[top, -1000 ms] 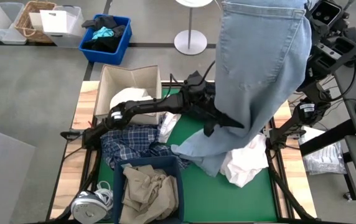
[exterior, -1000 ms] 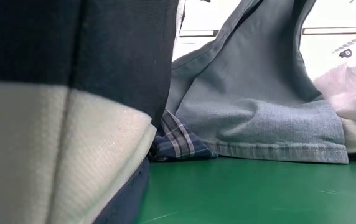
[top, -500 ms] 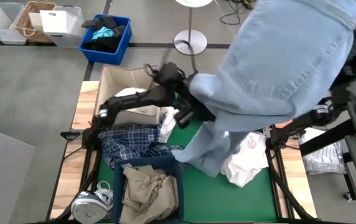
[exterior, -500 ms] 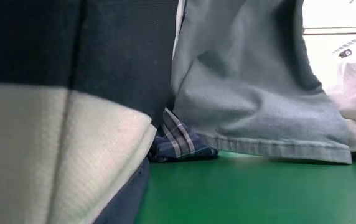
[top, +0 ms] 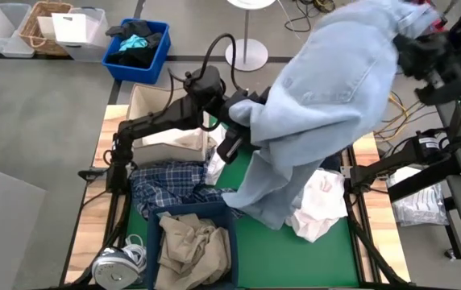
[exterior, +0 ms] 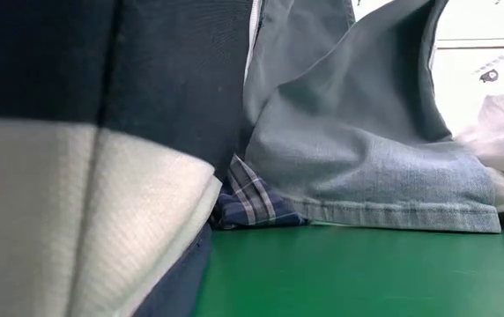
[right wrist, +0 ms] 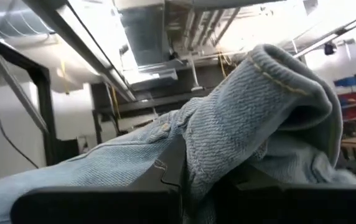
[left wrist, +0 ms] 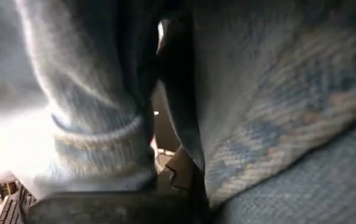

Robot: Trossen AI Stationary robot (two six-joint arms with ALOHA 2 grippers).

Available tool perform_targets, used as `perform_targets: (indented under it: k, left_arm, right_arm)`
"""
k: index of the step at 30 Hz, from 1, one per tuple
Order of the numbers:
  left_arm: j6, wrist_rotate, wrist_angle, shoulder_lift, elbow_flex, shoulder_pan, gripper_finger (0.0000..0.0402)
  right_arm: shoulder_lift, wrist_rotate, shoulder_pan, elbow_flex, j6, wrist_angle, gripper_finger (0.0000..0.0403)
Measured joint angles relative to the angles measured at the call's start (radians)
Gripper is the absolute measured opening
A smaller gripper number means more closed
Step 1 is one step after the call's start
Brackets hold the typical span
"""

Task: Sort clothes
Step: Put the light blue pants into the blue laundry organizer

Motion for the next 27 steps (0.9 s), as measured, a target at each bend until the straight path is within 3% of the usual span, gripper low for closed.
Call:
perform_targets:
  k: [5,8,12,16,23,25,27]
  left_arm:
    - [-0.009,-0.001,-0.091,-0.009,0.000,0.005,0.0002]
    - [-0.025,-0.005,-0.191,-0.002,0.000,0.011,0.0020]
    - [-0.042,-0.012,-0.294,0.021,-0.002,0.019,0.0070]
    - [-0.011,-0.057,-0.291,0.060,-0.002,0.025,0.0138]
    - [0.019,-0.238,-0.301,0.119,-0.002,0.047,0.0225]
    - [0.018,-0.227,-0.297,0.137,-0.002,0.060,0.0235]
    - [0.007,-0.143,-0.268,0.157,-0.002,0.073,0.0240]
  right_arm:
    - [0.004,0.007,0.000,-0.002,0.001,0.067,0.0028]
    - [0.016,-0.077,0.000,-0.003,0.034,0.201,0.0028]
    - [0.038,-0.187,0.000,-0.003,0.121,0.377,0.0028]
    - [0.080,-0.276,0.001,-0.002,0.236,0.496,0.0028]
    - [0.136,-0.272,0.000,-0.004,0.318,0.596,0.0028]
    - [0.141,-0.272,0.000,-0.004,0.336,0.606,0.0028]
    - [0.139,-0.272,0.000,-0.004,0.366,0.626,0.0028]
